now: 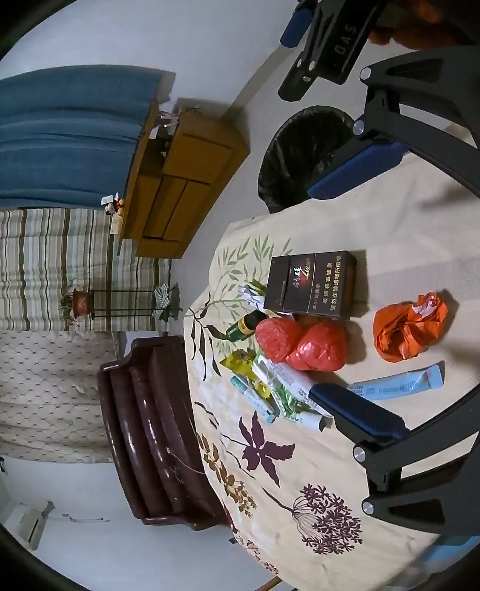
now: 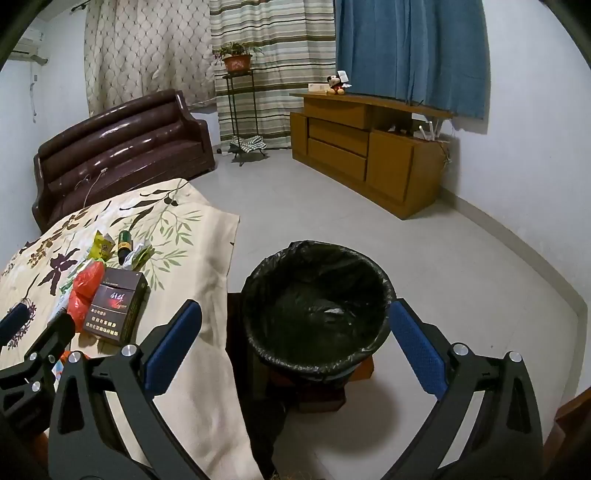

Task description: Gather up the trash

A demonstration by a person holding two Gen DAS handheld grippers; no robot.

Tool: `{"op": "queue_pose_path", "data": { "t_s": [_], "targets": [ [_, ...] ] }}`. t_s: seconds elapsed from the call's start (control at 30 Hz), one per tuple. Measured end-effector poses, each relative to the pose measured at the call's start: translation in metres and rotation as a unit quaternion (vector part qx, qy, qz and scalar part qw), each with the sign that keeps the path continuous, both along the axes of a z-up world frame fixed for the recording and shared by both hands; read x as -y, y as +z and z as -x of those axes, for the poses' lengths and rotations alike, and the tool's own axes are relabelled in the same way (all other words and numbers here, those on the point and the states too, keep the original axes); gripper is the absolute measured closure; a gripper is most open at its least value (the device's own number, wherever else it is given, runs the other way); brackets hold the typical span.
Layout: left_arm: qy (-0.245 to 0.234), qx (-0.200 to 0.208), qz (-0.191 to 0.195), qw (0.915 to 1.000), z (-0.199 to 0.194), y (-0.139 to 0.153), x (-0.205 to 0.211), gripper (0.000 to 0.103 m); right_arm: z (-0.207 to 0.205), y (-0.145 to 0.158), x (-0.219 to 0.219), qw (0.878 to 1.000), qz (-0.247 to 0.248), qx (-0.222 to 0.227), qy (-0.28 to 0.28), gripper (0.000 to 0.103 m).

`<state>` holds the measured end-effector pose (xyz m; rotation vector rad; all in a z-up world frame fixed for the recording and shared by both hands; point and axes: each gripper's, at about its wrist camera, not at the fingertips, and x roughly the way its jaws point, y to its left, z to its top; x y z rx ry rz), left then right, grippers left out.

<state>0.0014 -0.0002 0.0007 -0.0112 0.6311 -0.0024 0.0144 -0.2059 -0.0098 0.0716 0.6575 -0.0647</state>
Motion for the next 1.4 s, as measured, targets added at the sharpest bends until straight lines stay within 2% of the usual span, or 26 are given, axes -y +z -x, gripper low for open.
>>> {"op": "queue_pose_path", "data": {
  "t_s": [1.4],
  "targets": [
    [0.009, -0.002, -0.006, 0.9999, 0.01, 0.002, -0.016, 0.006, -0.001, -0.004, -0.001, 1.0, 0.0, -0.006, 0.0, 0.004]
  ]
}}
